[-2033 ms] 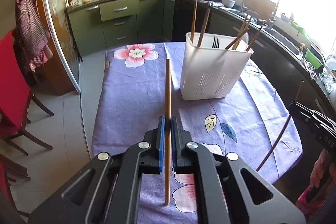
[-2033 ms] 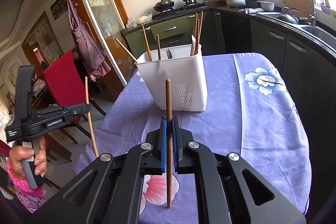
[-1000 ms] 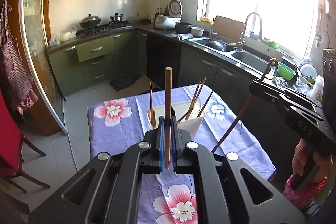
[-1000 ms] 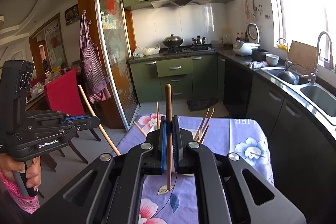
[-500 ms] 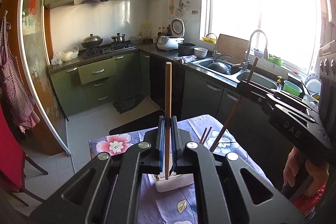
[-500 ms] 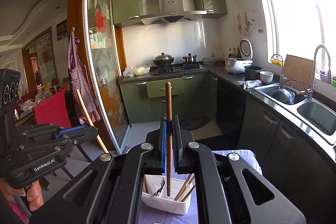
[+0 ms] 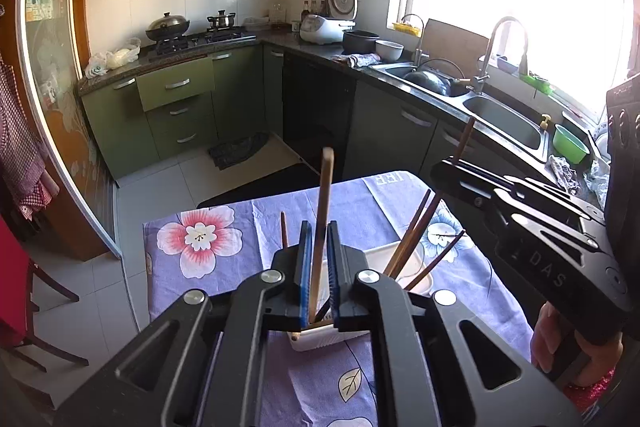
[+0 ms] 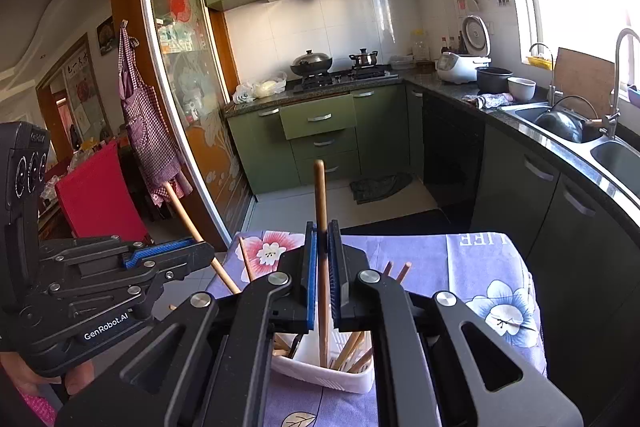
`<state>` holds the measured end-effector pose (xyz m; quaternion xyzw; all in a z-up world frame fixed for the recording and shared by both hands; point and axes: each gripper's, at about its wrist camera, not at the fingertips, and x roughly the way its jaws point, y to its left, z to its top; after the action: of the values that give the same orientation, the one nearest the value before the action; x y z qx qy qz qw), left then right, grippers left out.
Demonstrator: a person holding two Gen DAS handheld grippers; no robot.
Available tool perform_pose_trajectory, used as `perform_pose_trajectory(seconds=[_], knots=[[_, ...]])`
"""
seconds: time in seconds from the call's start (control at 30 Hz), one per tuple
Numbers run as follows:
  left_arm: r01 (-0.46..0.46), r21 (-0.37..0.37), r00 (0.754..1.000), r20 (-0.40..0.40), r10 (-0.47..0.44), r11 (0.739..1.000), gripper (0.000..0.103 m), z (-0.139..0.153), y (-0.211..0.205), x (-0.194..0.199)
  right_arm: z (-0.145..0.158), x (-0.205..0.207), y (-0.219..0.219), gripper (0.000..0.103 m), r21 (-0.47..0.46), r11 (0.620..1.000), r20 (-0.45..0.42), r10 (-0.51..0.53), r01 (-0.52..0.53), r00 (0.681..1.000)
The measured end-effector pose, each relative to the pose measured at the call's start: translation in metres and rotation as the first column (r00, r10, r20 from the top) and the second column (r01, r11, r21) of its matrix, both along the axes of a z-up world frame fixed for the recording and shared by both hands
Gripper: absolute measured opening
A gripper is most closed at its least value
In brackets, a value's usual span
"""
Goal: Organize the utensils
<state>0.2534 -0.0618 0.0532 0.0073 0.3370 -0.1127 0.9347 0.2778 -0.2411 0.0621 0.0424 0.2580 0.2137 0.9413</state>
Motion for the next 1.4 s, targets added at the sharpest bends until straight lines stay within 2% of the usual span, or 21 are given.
perform_pose_trajectory(seconds=[0.03, 0.07, 0.1, 0.23, 0.33, 0.4, 0.47, 0.53, 0.6, 0.73, 0.8, 0.83, 1.0, 1.03, 1.13, 1.4], knots=[[0.002, 0.000, 1.000, -0.005, -0.002, 1.000, 0.019, -0.003, -0.002, -0.001, -0.005, 0.000, 0.001, 0.009, -0.004, 1.000, -0.009, 0.001, -0.001, 1.000], [0.008, 0.004, 1.000, -0.009, -0.008, 1.000, 0.031, -0.005, -0.002, -0.002, -0.011, -0.002, 0.002, 0.013, -0.007, 1.000, -0.015, 0.001, -0.001, 1.000], [0.013, 0.006, 1.000, -0.009, -0.012, 1.000, 0.037, -0.007, -0.002, -0.004, -0.014, -0.002, 0.003, 0.013, -0.007, 1.000, -0.020, 0.002, -0.003, 1.000], [0.018, 0.004, 1.000, 0.005, -0.018, 1.000, 0.039, -0.006, -0.002, -0.019, -0.016, -0.018, 0.002, 0.013, -0.003, 1.000, -0.015, 0.005, -0.005, 1.000], [0.015, -0.021, 0.999, 0.036, -0.014, 1.000, 0.053, 0.000, 0.003, -0.038, -0.014, -0.041, -0.004, 0.014, -0.002, 1.000, 0.012, 0.001, -0.001, 1.000], [0.004, -0.030, 0.997, 0.072, -0.002, 1.000, 0.064, 0.002, 0.007, -0.057, -0.014, -0.062, -0.013, 0.025, 0.002, 1.000, 0.033, -0.007, 0.007, 0.999], [-0.012, -0.032, 0.995, 0.099, 0.015, 0.999, 0.066, 0.000, 0.010, -0.076, -0.018, -0.084, -0.021, 0.034, 0.004, 1.000, 0.053, -0.021, 0.021, 0.998], [-0.024, -0.033, 0.993, 0.113, 0.028, 0.999, 0.070, -0.007, 0.014, -0.095, -0.025, -0.108, -0.029, 0.037, 0.003, 0.999, 0.065, -0.032, 0.032, 0.997], [-0.043, -0.038, 0.992, 0.117, 0.047, 0.998, 0.074, -0.017, 0.019, -0.113, -0.035, -0.131, -0.037, 0.049, 0.008, 0.999, 0.070, -0.036, 0.036, 0.997], [-0.075, -0.045, 0.989, 0.126, 0.080, 0.996, 0.087, -0.041, 0.026, -0.148, -0.060, -0.176, -0.054, 0.053, 0.018, 0.998, 0.059, -0.056, 0.055, 0.997], [-0.083, -0.043, 0.987, 0.133, 0.088, 0.996, 0.090, -0.051, 0.028, -0.164, -0.073, -0.197, -0.062, 0.064, 0.032, 0.998, 0.051, -0.062, 0.060, 0.997], [-0.087, -0.041, 0.987, 0.135, 0.092, 0.995, 0.091, -0.056, 0.029, -0.172, -0.078, -0.207, -0.066, 0.065, 0.032, 0.998, 0.057, -0.064, 0.062, 0.996], [-0.084, -0.058, 0.980, 0.178, 0.094, 0.995, 0.096, -0.069, 0.034, -0.214, -0.097, -0.252, -0.077, 0.093, 0.039, 0.995, 0.120, -0.091, 0.086, 0.989], [-0.081, -0.063, 0.977, 0.193, 0.092, 0.995, 0.096, -0.069, 0.035, -0.223, -0.100, -0.262, -0.079, 0.096, 0.048, 0.995, 0.137, -0.096, 0.090, 0.986], [-0.088, -0.067, 0.964, 0.244, 0.102, 0.994, 0.096, -0.063, 0.034, -0.247, -0.103, -0.287, -0.084, 0.098, 0.072, 0.993, 0.191, -0.110, 0.098, 0.975], [-0.111, -0.089, 0.933, 0.333, 0.135, 0.990, 0.096, -0.042, 0.037, -0.287, -0.082, -0.337, -0.073, 0.098, -0.023, 0.984, 0.325, -0.159, 0.176, 0.932]])
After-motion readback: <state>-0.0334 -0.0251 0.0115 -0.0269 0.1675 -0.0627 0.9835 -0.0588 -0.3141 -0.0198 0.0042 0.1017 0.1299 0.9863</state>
